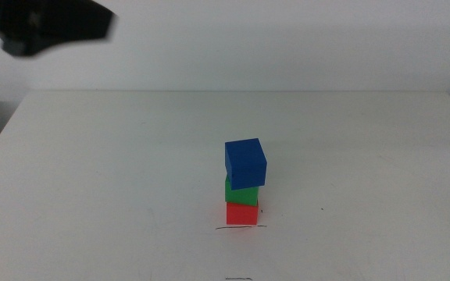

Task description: Stack red cubes first, then green, then blue cubes in a specific spot.

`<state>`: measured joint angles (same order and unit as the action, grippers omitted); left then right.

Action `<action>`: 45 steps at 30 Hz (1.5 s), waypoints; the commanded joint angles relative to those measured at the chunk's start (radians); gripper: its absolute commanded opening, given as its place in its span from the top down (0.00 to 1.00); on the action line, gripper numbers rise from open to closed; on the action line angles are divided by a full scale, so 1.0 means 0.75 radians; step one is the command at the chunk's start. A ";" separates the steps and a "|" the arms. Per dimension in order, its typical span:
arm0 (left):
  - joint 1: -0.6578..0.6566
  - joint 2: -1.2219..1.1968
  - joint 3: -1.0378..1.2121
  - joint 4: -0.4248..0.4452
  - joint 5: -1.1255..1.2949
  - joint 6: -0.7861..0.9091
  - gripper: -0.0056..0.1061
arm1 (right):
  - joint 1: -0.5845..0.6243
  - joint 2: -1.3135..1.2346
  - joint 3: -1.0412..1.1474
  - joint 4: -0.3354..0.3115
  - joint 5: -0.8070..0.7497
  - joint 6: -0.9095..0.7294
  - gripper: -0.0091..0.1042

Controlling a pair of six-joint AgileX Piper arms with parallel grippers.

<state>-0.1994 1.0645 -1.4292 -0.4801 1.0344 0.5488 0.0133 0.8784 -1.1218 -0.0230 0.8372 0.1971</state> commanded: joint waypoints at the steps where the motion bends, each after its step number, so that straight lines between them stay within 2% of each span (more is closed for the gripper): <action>1: 0.001 -0.038 -0.026 0.238 -0.246 -0.074 0.11 | -0.008 -0.008 -0.037 -0.022 -0.095 -0.018 0.26; 2: 0.001 -0.044 -0.026 0.390 -0.319 -0.110 0.11 | -0.008 -0.008 -0.037 -0.022 -0.095 -0.018 0.26; 6: 0.001 -0.054 -0.026 0.788 -0.498 -0.329 0.11 | -0.008 -0.008 -0.037 -0.021 -0.095 -0.018 0.26; 8: 0.001 -0.054 -0.026 0.947 -0.559 -0.475 0.11 | -0.008 -0.008 -0.037 -0.021 -0.095 -0.018 0.26; 10: 0.001 -0.054 -0.026 1.051 -0.585 -0.630 0.11 | -0.008 -0.008 -0.037 -0.021 -0.095 -0.018 0.26; 14: 0.001 -0.054 -0.026 1.130 -0.598 -0.781 0.11 | -0.008 -0.008 -0.037 -0.021 -0.095 -0.018 0.26; 23: 0.001 -0.036 -0.026 1.131 -0.598 -0.786 0.11 | -0.008 -0.008 -0.037 -0.021 -0.095 -0.018 0.26; 30: 0.003 -0.063 -0.025 1.078 -0.594 -0.786 0.11 | -0.008 -0.008 -0.037 -0.021 -0.095 -0.018 0.26; 33: 0.061 -0.095 0.011 1.070 -0.598 -0.786 0.11 | -0.008 -0.008 -0.037 -0.021 -0.095 -0.018 0.26; 36: 0.198 -0.157 0.112 1.038 -0.598 -0.786 0.11 | -0.008 -0.016 -0.037 -0.022 -0.095 -0.018 0.26; 39: 0.368 -0.256 0.251 0.892 -0.606 -0.786 0.11 | -0.009 -0.034 -0.026 -0.021 -0.097 -0.018 0.26; 42: 0.515 -0.368 0.431 0.672 -0.630 -0.786 0.11 | -0.009 -0.077 0.016 -0.021 -0.109 -0.018 0.26; 45: 0.578 -0.502 0.647 0.549 -0.678 -0.786 0.11 | -0.009 -0.192 0.144 -0.024 -0.176 -0.018 0.26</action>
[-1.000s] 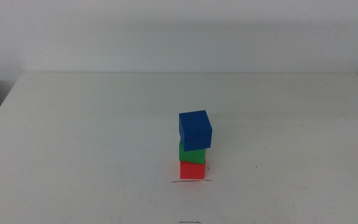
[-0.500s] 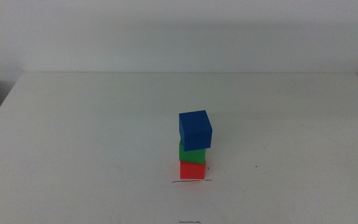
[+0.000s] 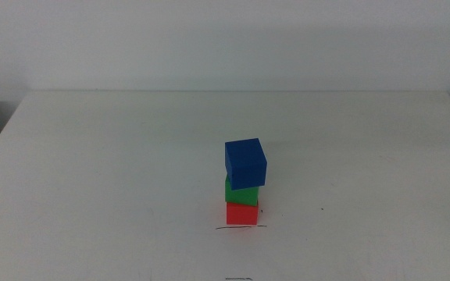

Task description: Stack red cubes first, then green, then blue cubes in a specific spot.

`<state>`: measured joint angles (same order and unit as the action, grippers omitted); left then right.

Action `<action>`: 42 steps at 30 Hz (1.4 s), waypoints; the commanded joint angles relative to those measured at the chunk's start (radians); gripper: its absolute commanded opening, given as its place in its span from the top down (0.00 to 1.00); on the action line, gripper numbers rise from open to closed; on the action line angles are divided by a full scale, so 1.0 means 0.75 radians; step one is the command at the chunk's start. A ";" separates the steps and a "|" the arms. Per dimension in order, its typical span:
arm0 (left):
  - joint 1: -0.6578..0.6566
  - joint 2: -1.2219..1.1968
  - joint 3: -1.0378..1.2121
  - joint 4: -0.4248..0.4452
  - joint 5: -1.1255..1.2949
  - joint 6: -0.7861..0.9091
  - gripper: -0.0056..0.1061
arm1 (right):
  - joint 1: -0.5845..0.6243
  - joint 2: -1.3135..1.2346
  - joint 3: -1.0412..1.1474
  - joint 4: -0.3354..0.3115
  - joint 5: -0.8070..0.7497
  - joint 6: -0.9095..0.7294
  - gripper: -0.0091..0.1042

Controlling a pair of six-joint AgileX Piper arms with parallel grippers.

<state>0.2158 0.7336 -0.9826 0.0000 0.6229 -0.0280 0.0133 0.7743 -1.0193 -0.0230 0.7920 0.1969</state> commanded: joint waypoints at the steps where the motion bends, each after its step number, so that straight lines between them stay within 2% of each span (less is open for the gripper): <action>1: 0.027 -0.105 0.111 -0.100 -0.146 -0.017 0.11 | -0.009 -0.106 0.074 -0.024 -0.146 -0.018 0.26; 7: -0.022 -0.397 0.489 -0.107 -0.156 -0.017 0.11 | -0.009 -0.437 0.544 -0.028 -0.432 -0.018 0.26; 16: -0.152 -0.677 0.869 0.068 -0.155 -0.017 0.11 | -0.010 -0.850 1.032 -0.027 -0.459 -0.018 0.26; 28: -0.155 -0.976 1.092 0.063 -0.297 -0.017 0.11 | -0.010 -1.041 1.272 -0.033 -0.599 -0.012 0.26; 37: -0.155 -1.030 1.275 0.000 -0.602 -0.017 0.11 | -0.010 -1.069 1.381 -0.138 -0.642 -0.013 0.26; 42: -0.155 -1.030 1.351 0.000 -0.591 -0.017 0.11 | -0.010 -1.069 1.381 -0.137 -0.639 -0.013 0.27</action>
<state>0.1062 -0.0129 0.0279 0.0114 0.2561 -0.0287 0.0133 -0.0126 0.0215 -0.1037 0.3754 0.1969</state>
